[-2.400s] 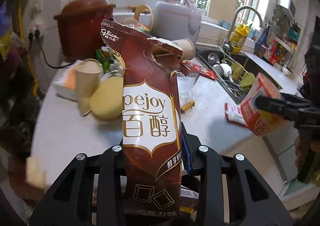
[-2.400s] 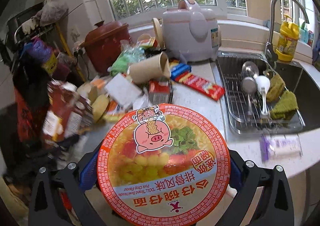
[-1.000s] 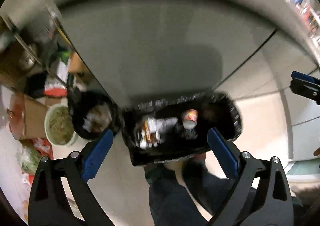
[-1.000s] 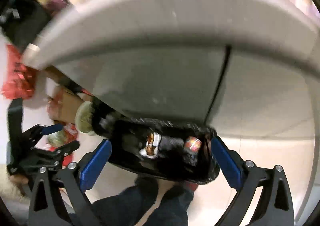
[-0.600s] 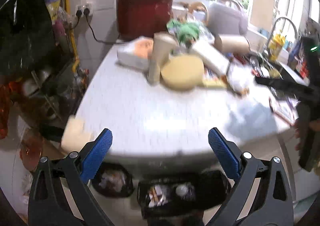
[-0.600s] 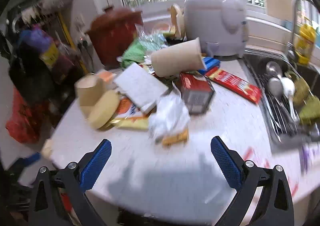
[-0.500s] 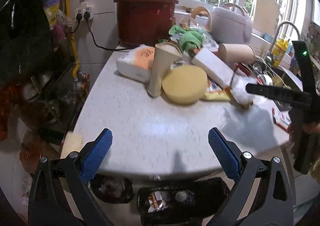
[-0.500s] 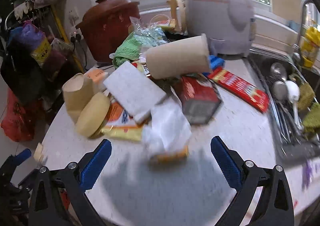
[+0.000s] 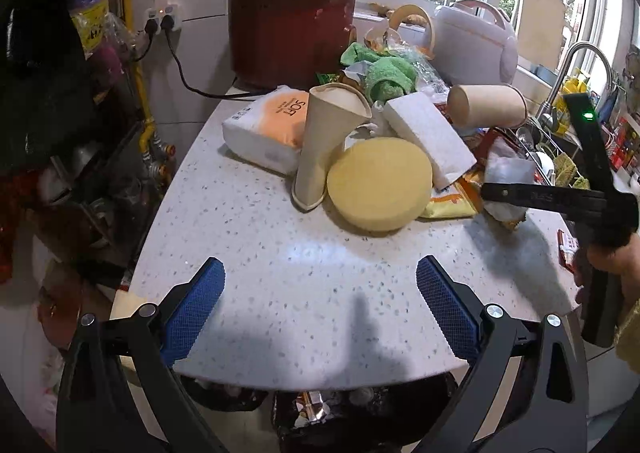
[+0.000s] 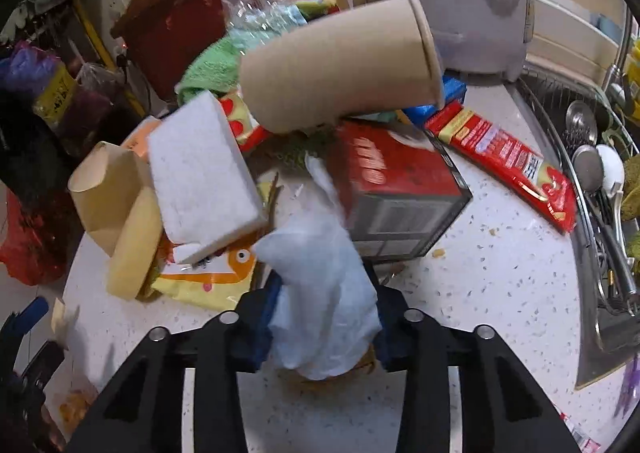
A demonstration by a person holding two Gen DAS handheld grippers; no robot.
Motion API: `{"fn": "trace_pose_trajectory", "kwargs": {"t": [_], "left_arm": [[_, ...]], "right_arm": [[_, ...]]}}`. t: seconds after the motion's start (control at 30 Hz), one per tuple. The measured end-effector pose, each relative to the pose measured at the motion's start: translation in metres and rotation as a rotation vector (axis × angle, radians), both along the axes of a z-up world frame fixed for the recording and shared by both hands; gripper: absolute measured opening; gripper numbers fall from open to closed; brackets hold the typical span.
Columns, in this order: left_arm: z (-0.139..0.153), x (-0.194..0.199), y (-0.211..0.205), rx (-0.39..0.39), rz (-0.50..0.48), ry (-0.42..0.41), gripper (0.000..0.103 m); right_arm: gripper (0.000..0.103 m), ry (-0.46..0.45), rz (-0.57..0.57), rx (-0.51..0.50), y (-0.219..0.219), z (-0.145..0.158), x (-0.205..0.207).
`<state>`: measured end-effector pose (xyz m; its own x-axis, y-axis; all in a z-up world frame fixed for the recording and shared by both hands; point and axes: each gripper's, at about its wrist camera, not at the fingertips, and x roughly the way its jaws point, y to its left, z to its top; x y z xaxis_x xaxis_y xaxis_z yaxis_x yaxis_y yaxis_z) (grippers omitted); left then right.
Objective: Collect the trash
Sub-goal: 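Grasp the white tissue with the right tool while the left tool grasps the yellow sponge, then lower the tissue and yellow sponge into the black trash bin and open both tools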
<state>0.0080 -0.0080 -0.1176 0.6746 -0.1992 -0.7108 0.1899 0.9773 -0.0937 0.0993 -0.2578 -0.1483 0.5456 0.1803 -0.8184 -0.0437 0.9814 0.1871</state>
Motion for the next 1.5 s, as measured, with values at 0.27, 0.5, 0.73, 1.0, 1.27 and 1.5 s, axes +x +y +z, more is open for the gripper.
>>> {"fn": "trace_pose_trajectory", "kwargs": {"t": [0.27,0.5,0.73,1.0,1.27,1.5], "left_arm": [[-0.001,0.032,-0.024,-0.045,-0.055,0.011,0.094],[-0.006,0.046,-0.073,0.091,-0.153,-0.069,0.094],[-0.019,0.063,-0.101,0.185,-0.209,-0.097,0.094],[-0.021,0.079,-0.088,0.177,-0.168,-0.089,0.047],[-0.007,0.066,-0.074,0.118,-0.173,-0.127,0.029],[0.014,0.044,-0.06,0.058,-0.169,-0.142,0.029]], "right_arm": [[0.011,-0.055,0.026,0.06,-0.006,0.026,-0.018],[0.011,-0.076,0.025,0.121,-0.014,0.04,-0.035],[0.012,-0.082,0.018,0.14,-0.019,0.044,-0.042],[0.016,-0.081,0.033,0.133,-0.017,0.044,-0.047],[0.018,-0.11,0.061,0.125,-0.005,0.053,-0.049],[0.018,-0.132,0.074,0.118,0.002,0.063,-0.056]]}}
